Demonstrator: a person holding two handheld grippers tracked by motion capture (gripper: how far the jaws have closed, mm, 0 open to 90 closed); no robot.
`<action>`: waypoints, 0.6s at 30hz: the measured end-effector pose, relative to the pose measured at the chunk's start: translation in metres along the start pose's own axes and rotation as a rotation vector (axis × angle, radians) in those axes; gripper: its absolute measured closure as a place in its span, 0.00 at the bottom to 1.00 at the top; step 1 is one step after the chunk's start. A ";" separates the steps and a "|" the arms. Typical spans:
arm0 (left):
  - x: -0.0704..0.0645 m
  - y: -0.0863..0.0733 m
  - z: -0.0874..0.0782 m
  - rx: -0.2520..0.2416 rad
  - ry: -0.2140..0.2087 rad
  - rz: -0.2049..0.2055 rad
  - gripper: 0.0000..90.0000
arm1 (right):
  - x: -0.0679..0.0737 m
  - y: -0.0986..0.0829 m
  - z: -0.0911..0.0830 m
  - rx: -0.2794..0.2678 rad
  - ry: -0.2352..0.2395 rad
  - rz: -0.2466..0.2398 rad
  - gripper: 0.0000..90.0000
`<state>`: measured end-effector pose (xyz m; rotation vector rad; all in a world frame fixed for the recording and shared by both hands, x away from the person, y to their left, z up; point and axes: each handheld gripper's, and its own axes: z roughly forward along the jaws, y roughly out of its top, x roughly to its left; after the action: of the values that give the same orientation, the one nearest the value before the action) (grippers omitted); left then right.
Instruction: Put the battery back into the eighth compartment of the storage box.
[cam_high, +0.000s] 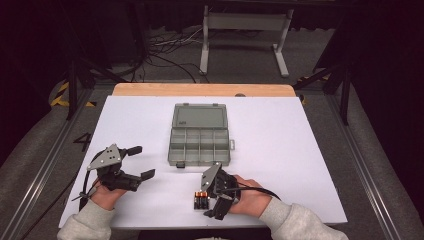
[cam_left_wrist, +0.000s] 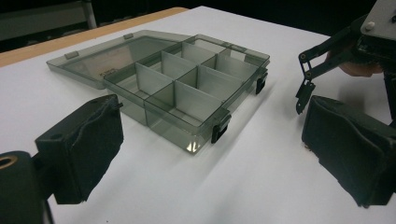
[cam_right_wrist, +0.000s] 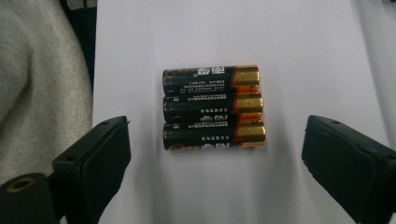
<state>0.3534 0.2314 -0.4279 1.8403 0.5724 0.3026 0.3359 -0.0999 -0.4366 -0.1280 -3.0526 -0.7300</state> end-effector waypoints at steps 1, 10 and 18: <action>0.000 0.000 0.000 0.000 0.000 0.000 0.07 | 0.000 0.000 0.001 -0.008 -0.002 -0.008 0.14; 0.000 0.000 0.000 -0.002 -0.003 0.000 0.07 | 0.002 0.001 0.003 0.012 0.002 -0.027 0.31; -0.001 0.000 0.000 -0.001 -0.006 0.005 0.08 | 0.002 0.001 0.002 0.007 -0.010 -0.053 0.43</action>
<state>0.3528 0.2309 -0.4276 1.8408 0.5637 0.3004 0.3337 -0.0976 -0.4376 -0.0509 -3.0793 -0.7238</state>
